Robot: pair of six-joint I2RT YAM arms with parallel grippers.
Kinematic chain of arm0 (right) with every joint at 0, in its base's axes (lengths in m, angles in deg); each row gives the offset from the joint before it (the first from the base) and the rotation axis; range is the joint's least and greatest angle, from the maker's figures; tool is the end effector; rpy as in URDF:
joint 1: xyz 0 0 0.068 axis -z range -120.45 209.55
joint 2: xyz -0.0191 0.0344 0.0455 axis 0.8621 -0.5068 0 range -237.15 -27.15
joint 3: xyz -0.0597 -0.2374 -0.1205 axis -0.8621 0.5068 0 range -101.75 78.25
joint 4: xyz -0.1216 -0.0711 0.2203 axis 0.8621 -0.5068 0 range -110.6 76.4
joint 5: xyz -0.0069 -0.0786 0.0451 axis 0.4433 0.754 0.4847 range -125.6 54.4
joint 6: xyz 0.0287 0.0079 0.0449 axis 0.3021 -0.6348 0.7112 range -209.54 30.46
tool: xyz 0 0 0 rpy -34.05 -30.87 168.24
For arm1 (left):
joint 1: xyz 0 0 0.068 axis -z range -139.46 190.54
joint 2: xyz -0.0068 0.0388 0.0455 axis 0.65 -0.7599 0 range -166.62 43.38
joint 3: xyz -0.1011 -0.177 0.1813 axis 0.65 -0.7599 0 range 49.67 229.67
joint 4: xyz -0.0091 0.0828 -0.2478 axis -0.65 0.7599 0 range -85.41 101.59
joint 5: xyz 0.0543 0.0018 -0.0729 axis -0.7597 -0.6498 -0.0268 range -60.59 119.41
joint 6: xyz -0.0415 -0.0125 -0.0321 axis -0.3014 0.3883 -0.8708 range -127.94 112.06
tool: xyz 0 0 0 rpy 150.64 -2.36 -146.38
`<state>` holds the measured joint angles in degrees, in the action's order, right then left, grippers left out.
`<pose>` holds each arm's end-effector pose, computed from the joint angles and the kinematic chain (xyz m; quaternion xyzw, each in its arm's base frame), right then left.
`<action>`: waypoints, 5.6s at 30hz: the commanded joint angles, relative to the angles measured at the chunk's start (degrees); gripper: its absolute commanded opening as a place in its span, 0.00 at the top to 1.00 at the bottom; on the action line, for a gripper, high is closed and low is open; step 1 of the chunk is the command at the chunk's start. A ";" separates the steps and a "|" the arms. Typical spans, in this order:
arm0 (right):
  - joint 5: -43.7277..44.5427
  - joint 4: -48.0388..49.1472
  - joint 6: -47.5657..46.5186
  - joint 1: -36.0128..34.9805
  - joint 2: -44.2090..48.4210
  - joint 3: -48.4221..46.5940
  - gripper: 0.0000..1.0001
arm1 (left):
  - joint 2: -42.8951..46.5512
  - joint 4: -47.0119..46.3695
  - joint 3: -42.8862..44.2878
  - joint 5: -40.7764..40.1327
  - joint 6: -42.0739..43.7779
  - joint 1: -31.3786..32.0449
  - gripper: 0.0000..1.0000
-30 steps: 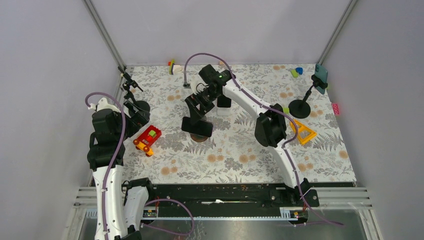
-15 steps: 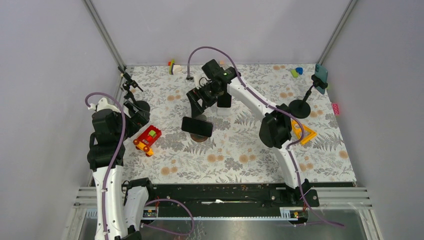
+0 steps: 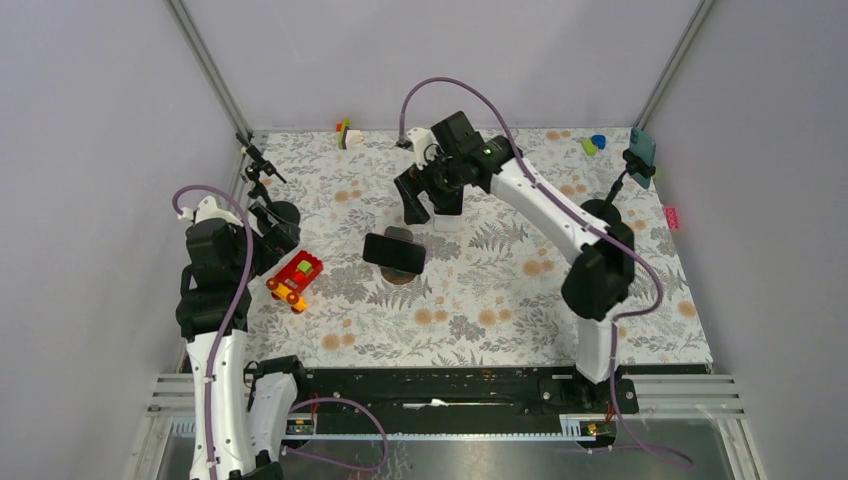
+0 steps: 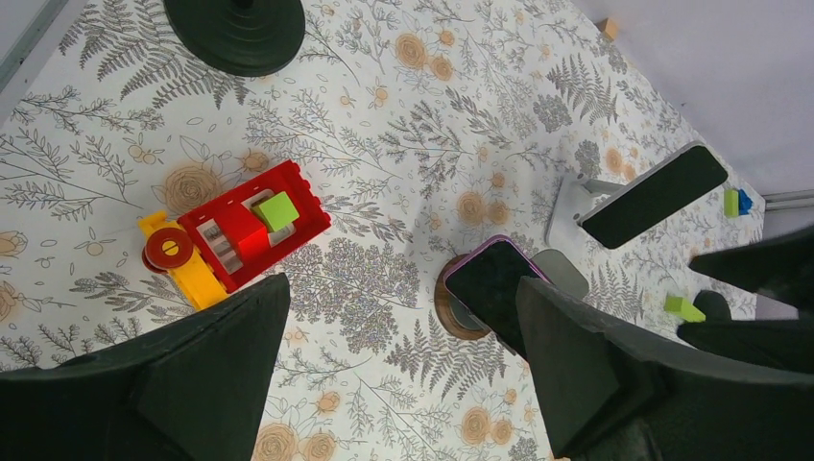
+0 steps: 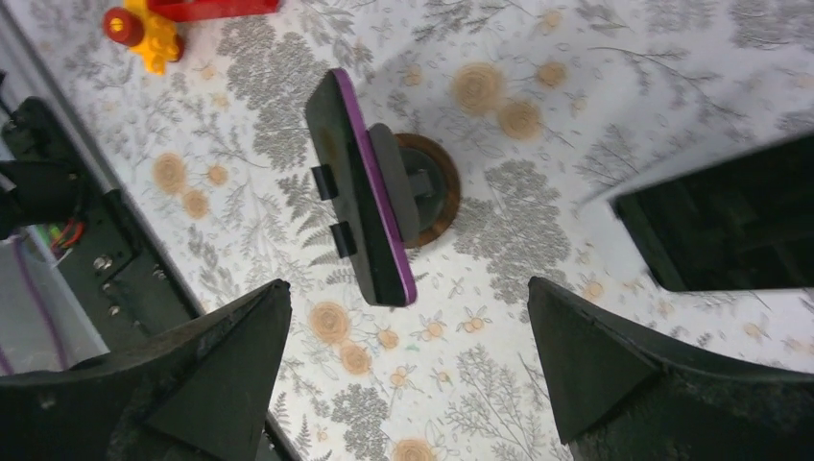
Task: Remove the phone from the phone stand
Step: Move the phone stand with the phone to the center of the board, then remove the phone from the phone stand.
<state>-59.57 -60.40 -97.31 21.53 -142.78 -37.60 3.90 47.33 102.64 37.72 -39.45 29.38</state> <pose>0.3473 0.2899 0.3351 -0.4244 0.8073 0.2806 0.2989 0.1342 0.0212 0.3434 -0.2789 0.8148 -0.1506 0.4854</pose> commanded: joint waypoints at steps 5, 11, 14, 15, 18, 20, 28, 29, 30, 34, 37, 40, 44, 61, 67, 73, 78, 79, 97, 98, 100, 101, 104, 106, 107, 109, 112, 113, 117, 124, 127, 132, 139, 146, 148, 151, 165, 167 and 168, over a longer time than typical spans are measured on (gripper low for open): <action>12.70 22.90 4.43 0.86 20.73 22.34 0.00 | -0.81 -3.77 -1.56 -1.08 0.98 0.08 0.05; 10.87 37.43 5.48 1.31 32.04 37.06 0.00 | -1.66 -4.80 -2.73 -1.10 1.16 0.13 0.05; 10.75 45.86 5.79 1.29 37.44 45.67 0.00 | -2.00 -5.29 -3.17 -1.16 1.25 0.14 0.05; 10.67 48.34 5.95 1.34 39.05 47.81 0.01 | -2.08 -5.34 -3.26 -1.26 1.35 0.09 0.05; 10.60 45.28 5.14 1.33 41.44 49.48 0.00 | -2.25 -5.46 -3.76 -1.63 1.45 0.08 0.05; 10.90 40.70 4.76 1.34 41.84 48.71 0.00 | -2.26 -5.69 -4.24 -1.59 1.56 0.09 0.05; 13.94 30.33 2.39 1.29 41.79 47.80 0.00 | -2.51 -6.00 -5.61 -2.00 1.78 0.08 0.05; 14.09 29.65 2.13 1.28 41.66 47.87 0.00 | -2.57 -6.08 -5.80 -1.91 1.84 0.09 0.05; 14.35 28.96 1.99 1.28 41.45 47.60 0.00 | -2.61 -6.09 -5.97 -1.97 1.83 0.08 0.05; 13.78 25.00 1.35 1.24 39.31 45.50 0.00 | -2.52 -6.18 -6.76 -2.47 2.28 0.13 0.05; 13.40 24.88 1.73 1.16 38.65 45.07 0.00 | -2.56 -6.31 -7.41 -2.48 2.50 0.13 0.05; 13.73 26.01 2.82 -0.19 37.97 44.81 0.00 | -2.76 -6.56 -7.68 -2.52 2.52 0.08 0.05; 19.96 24.83 -1.36 -6.29 36.01 43.20 0.01 | -2.94 -6.66 -8.08 -2.18 2.44 0.08 0.05; 36.93 23.95 -13.56 -19.81 26.15 39.62 0.00 | -3.82 -6.66 -8.04 -2.49 2.59 0.08 0.05; 45.81 15.83 -15.45 -23.24 17.69 31.52 0.00 | -3.46 -6.62 -8.14 -2.60 2.57 0.08 0.05; 48.00 11.31 -16.38 -24.71 12.31 26.24 0.00 | -3.76 -6.62 -8.03 -2.33 2.60 0.09 0.06; 46.47 11.38 -17.43 -24.91 10.39 25.94 0.00 | -3.84 -6.62 -8.12 -2.30 2.60 0.09 0.06; 46.00 11.38 -17.52 -24.91 10.20 26.02 0.01 | -3.80 -6.62 -8.08 -2.30 2.59 0.08 0.06; 43.00 13.18 -18.14 -24.95 6.69 26.68 0.01 | -3.82 -6.62 -8.18 -2.51 2.66 0.08 0.06; 43.26 13.49 -18.19 -24.92 6.58 26.79 0.00 | -3.84 -6.62 -8.16 -2.47 2.60 0.14 0.06; 43.95 14.36 -18.57 -24.97 6.39 27.31 0.00 | -3.76 -6.62 -8.15 -2.59 2.64 0.11 0.06; 44.26 14.69 -18.89 -24.93 6.24 27.53 0.00 | -3.76 -6.62 -8.15 -2.60 2.67 0.09 0.06; 45.45 15.64 -19.96 -24.93 5.73 27.96 0.00 | -3.66 -6.62 -8.23 -2.67 2.59 0.11 0.06; 45.98 15.95 -20.58 -24.92 5.26 27.98 0.00 | -3.67 -6.53 -8.17 -2.79 2.62 0.09 0.06; 46.10 16.09 -20.82 -24.91 5.03 27.92 0.00 | -3.66 -6.53 -8.15 -2.86 2.65 0.08 0.06; 46.58 16.11 -21.36 -24.91 4.53 27.89 0.00 | -3.61 -6.47 -8.15 -2.87 2.70 0.08 0.06; 47.16 16.11 -21.72 -24.92 3.90 27.92 0.00 | -3.54 -6.45 -8.15 -2.87 2.61 0.13 0.06; 47.35 16.10 -21.76 -24.93 3.74 28.00 0.00 | -3.55 -6.44 -8.15 -2.89 2.64 0.09 0.06; 48.14 16.57 -21.72 -24.91 3.13 28.30 0.00 | -3.58 -6.44 -8.14 -2.93 2.59 0.13 0.06; 51.25 21.42 -23.12 -24.92 2.98 30.72 0.00 | -3.41 -6.36 -8.20 -3.13 2.60 0.11 0.06; 51.88 22.76 -23.97 -24.95 2.82 31.09 0.00 | -3.58 -6.35 -8.15 -3.09 2.59 0.09 0.06; 53.41 24.57 -24.86 -24.91 2.37 31.38 0.00 | -3.64 -6.27 -8.15 -3.25 2.64 0.08 0.06; 55.63 25.15 -26.01 -24.93 1.52 31.91 0.00 | -3.93 -6.27 -8.04 -3.06 2.59 0.08 0.06; 56.09 25.17 -26.01 -24.91 1.63 33.12 0.01 | -4.02 -6.27 -8.00 -3.10 2.60 0.09 0.06; 56.06 25.20 -25.89 -24.92 1.65 33.15 0.00 | -3.98 -6.27 -8.00 -3.03 2.63 0.09 0.06; 56.11 25.39 -25.65 -24.91 1.60 33.06 0.00 | -4.08 -6.27 -8.05 -3.02 2.59 0.08 0.06; 57.91 28.17 -25.54 -24.79 1.51 33.34 0.38 | -4.07 -6.22 -8.06 -3.15 2.58 0.11 0.06; 58.07 28.13 -25.49 -24.73 1.71 33.24 0.43 | -4.25 -6.18 -8.05 -3.04 2.60 0.08 0.06; 57.94 28.11 -25.39 -24.73 1.90 33.32 0.46 | -4.24 -6.20 -8.05 -3.00 2.59 0.13 0.06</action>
<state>-4.53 -34.76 -122.75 -3.04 -140.79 -4.05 -0.26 43.63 94.86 35.38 -37.72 29.38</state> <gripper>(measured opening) 0.786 0.943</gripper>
